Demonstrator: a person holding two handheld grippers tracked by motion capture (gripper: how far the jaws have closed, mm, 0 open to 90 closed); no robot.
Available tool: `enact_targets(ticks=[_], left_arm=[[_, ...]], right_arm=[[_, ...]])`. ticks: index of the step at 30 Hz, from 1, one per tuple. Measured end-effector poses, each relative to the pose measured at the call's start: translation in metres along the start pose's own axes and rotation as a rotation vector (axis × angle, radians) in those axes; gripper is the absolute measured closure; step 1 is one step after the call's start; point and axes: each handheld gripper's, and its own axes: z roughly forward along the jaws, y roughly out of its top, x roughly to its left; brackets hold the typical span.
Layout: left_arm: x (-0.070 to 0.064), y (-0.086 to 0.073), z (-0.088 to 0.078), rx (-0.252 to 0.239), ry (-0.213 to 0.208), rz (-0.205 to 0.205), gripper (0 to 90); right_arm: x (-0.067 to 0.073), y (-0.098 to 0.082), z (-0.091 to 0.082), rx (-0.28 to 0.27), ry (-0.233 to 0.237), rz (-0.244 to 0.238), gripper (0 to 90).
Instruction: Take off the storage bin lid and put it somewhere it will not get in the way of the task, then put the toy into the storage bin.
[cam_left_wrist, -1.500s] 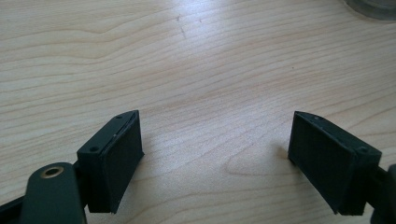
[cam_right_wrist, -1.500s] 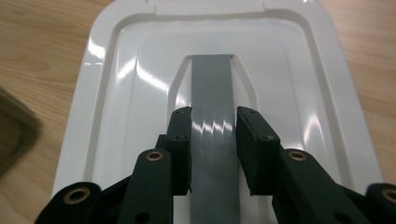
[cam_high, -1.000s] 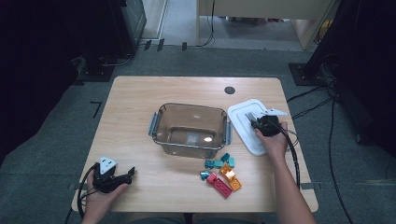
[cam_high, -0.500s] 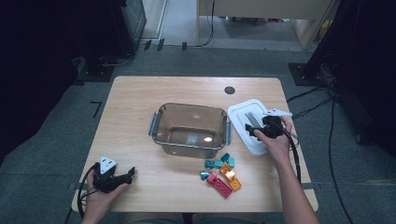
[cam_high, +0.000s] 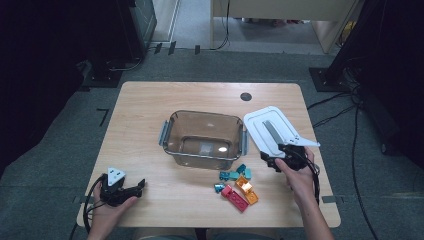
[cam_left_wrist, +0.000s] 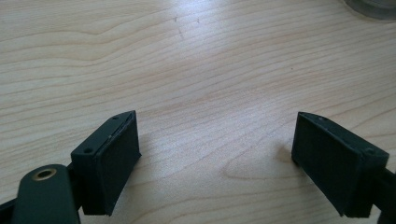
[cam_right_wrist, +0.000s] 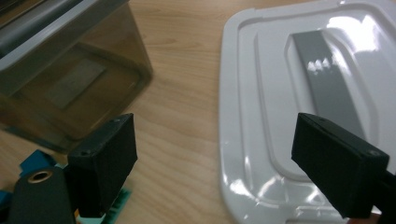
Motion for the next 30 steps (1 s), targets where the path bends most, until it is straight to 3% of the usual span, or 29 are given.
enact_targets(ticks=[4, 8, 14, 20, 25, 30], left_arm=[[0.000, 0.000, 0.000, -0.001, 0.000, 0.000, 15.0], [0.001, 0.001, 0.001, 0.001, -0.001, 0.002, 15.0], [0.001, 0.002, 0.002, 0.000, -0.004, 0.004, 14.9], [0.001, 0.002, 0.003, 0.001, -0.006, 0.007, 14.6], [0.001, 0.003, 0.003, 0.001, -0.007, 0.008, 14.4], [0.001, 0.003, 0.003, 0.002, -0.007, 0.008, 14.4]], right_arm=[[0.010, -0.015, -0.005, 0.019, 0.012, 0.016, 14.1], [0.020, -0.022, -0.006, 0.045, 0.010, -0.009, 14.0], [0.037, -0.023, -0.012, 0.024, 0.025, -0.026, 14.1], [0.047, -0.033, -0.014, 0.028, 0.062, 0.003, 14.1], [0.061, -0.030, -0.016, 0.015, 0.075, -0.042, 14.0], [0.065, -0.031, -0.009, 0.042, 0.089, -0.042, 13.9]])
